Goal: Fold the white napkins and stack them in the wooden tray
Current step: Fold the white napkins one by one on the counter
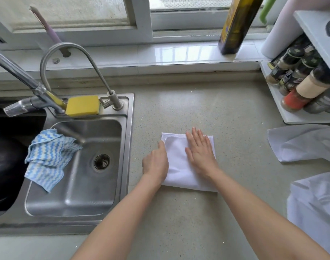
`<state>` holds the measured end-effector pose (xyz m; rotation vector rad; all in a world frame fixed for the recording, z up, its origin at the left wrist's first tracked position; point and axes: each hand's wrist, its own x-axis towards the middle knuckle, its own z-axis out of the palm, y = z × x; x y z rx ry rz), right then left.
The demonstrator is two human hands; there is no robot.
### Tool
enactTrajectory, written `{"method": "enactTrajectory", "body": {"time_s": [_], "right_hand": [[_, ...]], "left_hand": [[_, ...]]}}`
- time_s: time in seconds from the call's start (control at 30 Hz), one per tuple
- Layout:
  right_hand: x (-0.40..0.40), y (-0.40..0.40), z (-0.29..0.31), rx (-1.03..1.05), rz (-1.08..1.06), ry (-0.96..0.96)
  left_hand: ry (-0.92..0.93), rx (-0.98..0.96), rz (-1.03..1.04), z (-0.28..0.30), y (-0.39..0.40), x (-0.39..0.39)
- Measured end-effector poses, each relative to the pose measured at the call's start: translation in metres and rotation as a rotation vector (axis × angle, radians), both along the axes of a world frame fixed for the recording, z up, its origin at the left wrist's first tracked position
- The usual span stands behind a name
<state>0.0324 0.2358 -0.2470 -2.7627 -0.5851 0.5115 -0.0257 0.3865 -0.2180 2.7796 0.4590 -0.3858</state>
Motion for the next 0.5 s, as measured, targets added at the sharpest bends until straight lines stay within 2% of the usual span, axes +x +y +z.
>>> {"method": "enactTrajectory", "body": {"time_s": [0.07,0.1,0.2,0.27,0.33,0.5], "right_hand": [[0.001,-0.003,-0.004,0.039,0.003,-0.001],[0.002,-0.004,-0.004,0.050,0.010,0.006],[0.003,-0.006,-0.004,0.066,0.026,0.025],[0.003,-0.007,-0.004,0.077,0.036,0.032],[0.004,-0.008,-0.005,0.068,0.051,0.035],[0.005,-0.007,-0.005,0.065,0.048,0.039]], "left_hand": [[-0.151,-0.128,-0.013,0.002,0.010,0.006],[-0.206,-0.258,0.016,0.003,0.014,0.009],[-0.304,-0.746,0.256,0.007,0.018,0.020],[-0.297,-0.914,0.364,0.007,0.020,0.022],[-0.279,-0.929,0.330,0.006,0.022,0.022],[-0.259,-0.770,0.181,0.006,0.029,0.021]]}}
